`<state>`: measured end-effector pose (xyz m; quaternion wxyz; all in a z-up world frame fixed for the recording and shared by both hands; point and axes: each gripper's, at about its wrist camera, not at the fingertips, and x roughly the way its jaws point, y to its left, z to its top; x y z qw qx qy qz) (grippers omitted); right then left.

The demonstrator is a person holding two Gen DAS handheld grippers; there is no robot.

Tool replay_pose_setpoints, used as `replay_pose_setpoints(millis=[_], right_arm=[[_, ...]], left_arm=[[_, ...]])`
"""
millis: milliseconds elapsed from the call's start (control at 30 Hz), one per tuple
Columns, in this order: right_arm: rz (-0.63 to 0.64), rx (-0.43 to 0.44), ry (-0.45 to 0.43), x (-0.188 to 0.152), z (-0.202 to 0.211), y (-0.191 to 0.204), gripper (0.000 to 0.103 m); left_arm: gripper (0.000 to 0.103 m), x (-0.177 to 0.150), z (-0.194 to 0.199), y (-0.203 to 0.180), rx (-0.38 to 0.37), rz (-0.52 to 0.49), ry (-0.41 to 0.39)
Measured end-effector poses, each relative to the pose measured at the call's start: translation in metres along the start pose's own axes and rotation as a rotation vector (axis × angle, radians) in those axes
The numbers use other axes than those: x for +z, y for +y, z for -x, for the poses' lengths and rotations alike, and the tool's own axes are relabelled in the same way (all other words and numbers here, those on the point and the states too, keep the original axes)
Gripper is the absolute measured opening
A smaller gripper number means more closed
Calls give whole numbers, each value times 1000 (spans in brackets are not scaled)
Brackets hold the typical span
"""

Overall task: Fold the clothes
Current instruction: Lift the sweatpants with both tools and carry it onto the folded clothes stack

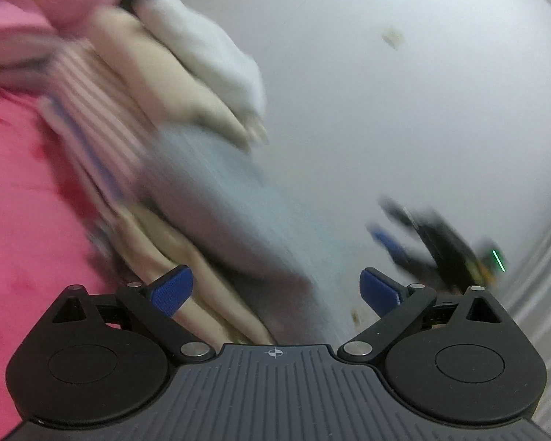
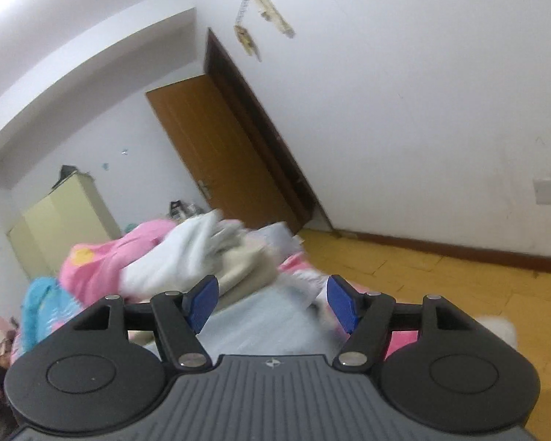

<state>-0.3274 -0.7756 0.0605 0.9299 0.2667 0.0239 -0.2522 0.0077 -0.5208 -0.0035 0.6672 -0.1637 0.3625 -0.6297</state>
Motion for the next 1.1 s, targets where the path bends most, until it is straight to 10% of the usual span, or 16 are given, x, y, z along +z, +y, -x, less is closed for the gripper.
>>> replay_pose_setpoints(millis=[233, 400, 633, 733, 1100], right_arm=[[614, -72, 2, -118, 45, 155, 72], [949, -152, 40, -177, 13, 216, 71], [1163, -329, 139, -196, -20, 202, 56], [1223, -340, 154, -191, -20, 199, 33], [1475, -278, 214, -225, -12, 182, 36]], left_arm=[[94, 40, 5, 24, 79, 106, 20], [65, 44, -14, 28, 131, 126, 96], [58, 47, -33, 40, 151, 154, 116], [47, 48, -39, 36, 136, 135, 125], [45, 22, -33, 44, 142, 104, 145]])
